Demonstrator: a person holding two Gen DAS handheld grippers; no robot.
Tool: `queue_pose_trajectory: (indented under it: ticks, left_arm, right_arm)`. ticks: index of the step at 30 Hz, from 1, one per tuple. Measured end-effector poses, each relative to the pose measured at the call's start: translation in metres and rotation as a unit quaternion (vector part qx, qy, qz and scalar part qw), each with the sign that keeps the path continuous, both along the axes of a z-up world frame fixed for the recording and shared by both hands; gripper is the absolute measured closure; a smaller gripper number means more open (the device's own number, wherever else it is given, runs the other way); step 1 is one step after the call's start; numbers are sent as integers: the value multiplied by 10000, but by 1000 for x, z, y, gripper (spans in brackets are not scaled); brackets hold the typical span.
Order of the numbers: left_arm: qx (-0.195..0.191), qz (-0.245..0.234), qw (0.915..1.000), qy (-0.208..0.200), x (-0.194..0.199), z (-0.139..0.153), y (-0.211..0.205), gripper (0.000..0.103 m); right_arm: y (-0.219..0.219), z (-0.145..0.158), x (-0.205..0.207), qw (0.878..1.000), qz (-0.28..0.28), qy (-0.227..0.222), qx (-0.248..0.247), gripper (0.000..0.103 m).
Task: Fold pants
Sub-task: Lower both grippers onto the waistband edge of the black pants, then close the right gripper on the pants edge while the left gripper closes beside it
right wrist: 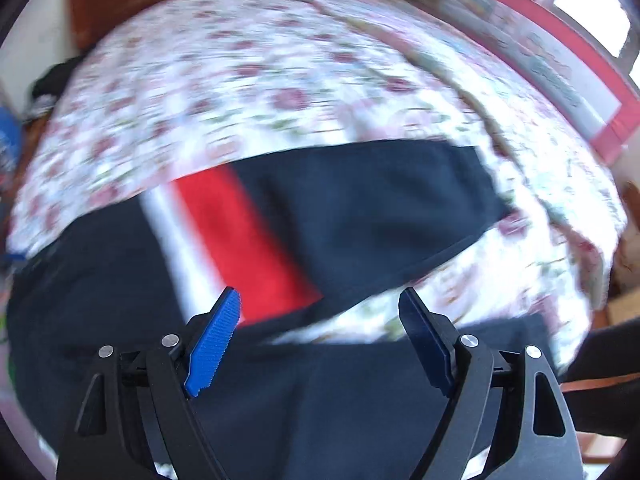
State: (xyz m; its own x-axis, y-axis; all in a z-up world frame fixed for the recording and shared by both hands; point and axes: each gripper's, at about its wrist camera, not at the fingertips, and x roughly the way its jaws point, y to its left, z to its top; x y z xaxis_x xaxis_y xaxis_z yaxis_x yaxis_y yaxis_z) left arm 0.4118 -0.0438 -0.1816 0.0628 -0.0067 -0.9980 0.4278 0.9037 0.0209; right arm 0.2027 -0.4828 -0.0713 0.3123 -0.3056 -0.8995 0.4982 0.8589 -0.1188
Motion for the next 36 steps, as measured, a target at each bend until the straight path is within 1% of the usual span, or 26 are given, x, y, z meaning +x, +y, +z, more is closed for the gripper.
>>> queue_pose_trajectory:
  ticks: [1, 2, 3, 4, 5, 6, 7, 8, 9, 10, 11, 13, 14, 15, 16, 18, 20, 22, 25, 27, 29, 32, 36]
  left_arm:
    - [-13, -15, 10000, 25, 1, -2, 0, 2]
    - [-27, -44, 10000, 40, 1, -4, -1, 2]
    - [-24, -75, 9999, 74, 1, -6, -2, 2]
    - [-27, -82, 9999, 102, 2, -4, -3, 2]
    - [-34, -72, 9999, 120, 1, -5, -1, 2]
    - [-29, -61, 9999, 142, 1, -3, -1, 2]
    - [-18, -70, 9999, 121, -2, -8, 1, 2]
    - [18, -104, 9999, 102, -3, -9, 1, 2]
    - [45, -114, 9999, 102, -2, -8, 0, 2]
    - [66, -102, 9999, 106, -2, -7, -2, 2]
    - [78, -96, 9999, 109, 0, -11, -5, 2]
    - [81, -73, 9998, 136, 5, -10, -4, 2]
    - [79, -59, 9998, 146, 7, -12, -5, 2]
    - [73, -63, 9999, 142, 9, -14, -5, 2]
    - [64, -68, 9999, 137, 10, -14, -4, 2]
    - [36, -61, 9999, 155, 8, -11, -2, 2]
    - [11, -60, 9998, 189, 8, -11, 3, 2]
    - [-3, -65, 9997, 227, 10, -12, 5, 2]
    - [-27, -96, 9996, 274, 14, -15, 7, 2]
    - [-50, -116, 9994, 318, 17, -17, 9, 2]
    - [-69, -126, 9993, 347, 19, -18, 10, 2]
    - [-86, -163, 9992, 350, 22, -20, 11, 2]
    - [-115, -177, 9991, 380, 25, -23, 12, 2]
  right_arm:
    - [-20, -1, 6, 9997, -217, 127, 41, 22]
    - [-48, -3, 14, 9983, -491, 214, 224, 22]
    - [-67, -3, 20, 9968, -735, 216, 209, 22]
    - [-87, -5, 33, 9937, -1028, 440, 4, 21]
    - [-100, -10, 43, 9911, -1164, 642, -5, 14]
    - [-112, -13, 52, 9890, -1303, 696, 70, 8]
    - [-121, -15, 60, 9872, -1433, 700, 94, 8]
    - [-130, -18, 73, 9849, -1509, 845, 26, 8]
    - [-137, -24, 85, 9819, -1595, 1017, 96, 8]
    - [-144, -28, 93, 9797, -1693, 1047, 235, 8]
    - [-148, -30, 102, 9780, -1800, 1023, 259, 8]
    - [-151, -39, 117, 9729, -1921, 1284, 118, 8]
    - [-155, -45, 126, 9727, -1925, 1257, 306, 8]
    - [-158, -51, 132, 9707, -1989, 1294, 388, 8]
    - [-161, -56, 137, 9675, -2088, 1368, 399, 8]
    - [-170, -67, 146, 9610, -2293, 1413, 632, 8]
    - [-181, -75, 153, 9538, -2543, 1365, 834, 8]
    - [-189, -82, 160, 9497, -2674, 1369, 884, 8]
    - [-197, -96, 166, 9404, -2860, 1564, 971, 8]
    - [-202, -105, 168, 9352, -2973, 1600, 1073, 8]
    - [-206, -113, 169, 9316, -3056, 1562, 1195, 8]
    - [-210, -125, 170, 9267, -3143, 1652, 1236, 8]
    - [-206, -131, 171, 9264, -3110, 1762, 1186, 8]
